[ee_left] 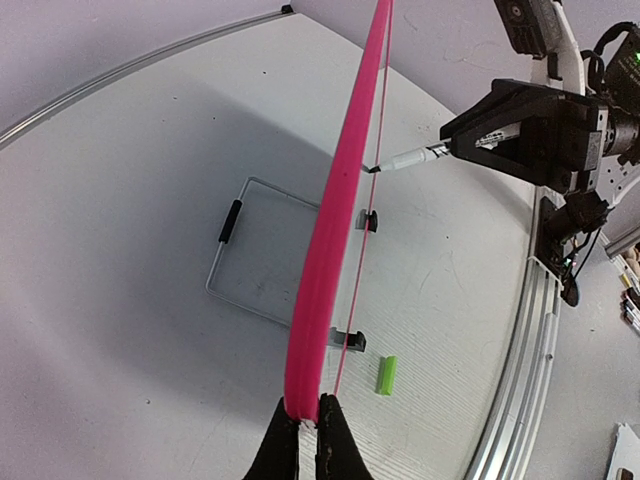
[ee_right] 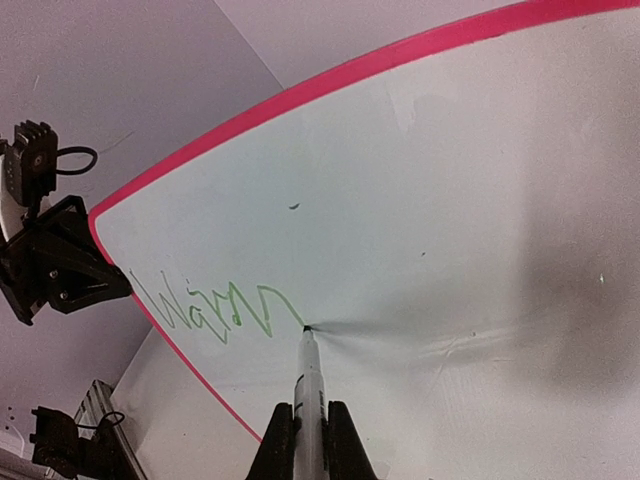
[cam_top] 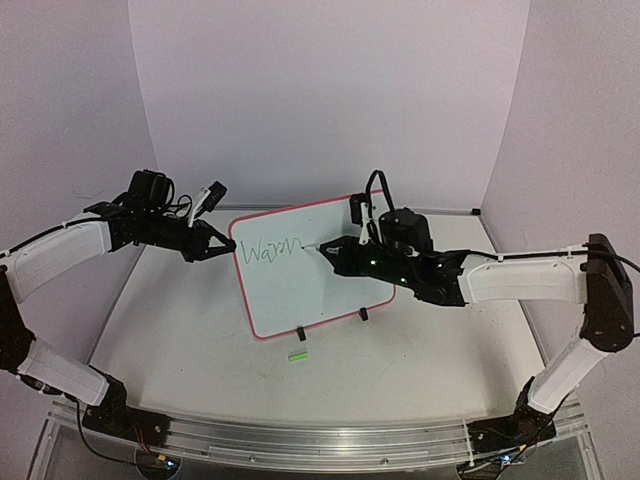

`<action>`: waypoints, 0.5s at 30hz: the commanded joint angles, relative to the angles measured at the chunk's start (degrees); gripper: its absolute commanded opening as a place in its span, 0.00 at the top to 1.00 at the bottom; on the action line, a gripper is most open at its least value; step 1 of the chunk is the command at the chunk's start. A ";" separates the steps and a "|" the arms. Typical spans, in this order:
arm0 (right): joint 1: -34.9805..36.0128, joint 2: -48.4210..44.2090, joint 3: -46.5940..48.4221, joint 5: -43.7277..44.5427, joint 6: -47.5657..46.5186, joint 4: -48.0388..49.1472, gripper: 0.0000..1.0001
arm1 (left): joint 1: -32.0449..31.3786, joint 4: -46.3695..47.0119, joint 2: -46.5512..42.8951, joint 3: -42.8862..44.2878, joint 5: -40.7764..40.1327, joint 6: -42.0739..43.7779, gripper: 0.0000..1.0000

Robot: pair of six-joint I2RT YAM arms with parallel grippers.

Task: Write a sentence on the whiteboard

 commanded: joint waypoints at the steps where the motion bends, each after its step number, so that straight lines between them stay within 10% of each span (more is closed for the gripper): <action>1: -0.59 -4.78 -0.01 -0.19 -2.13 0.38 1.00 | -1.70 -2.57 1.02 0.55 -1.25 2.15 1.00; 15: -0.60 -1.84 2.86 -0.92 -3.14 -0.59 1.00 | -1.81 -2.57 1.18 0.57 -1.33 2.13 1.00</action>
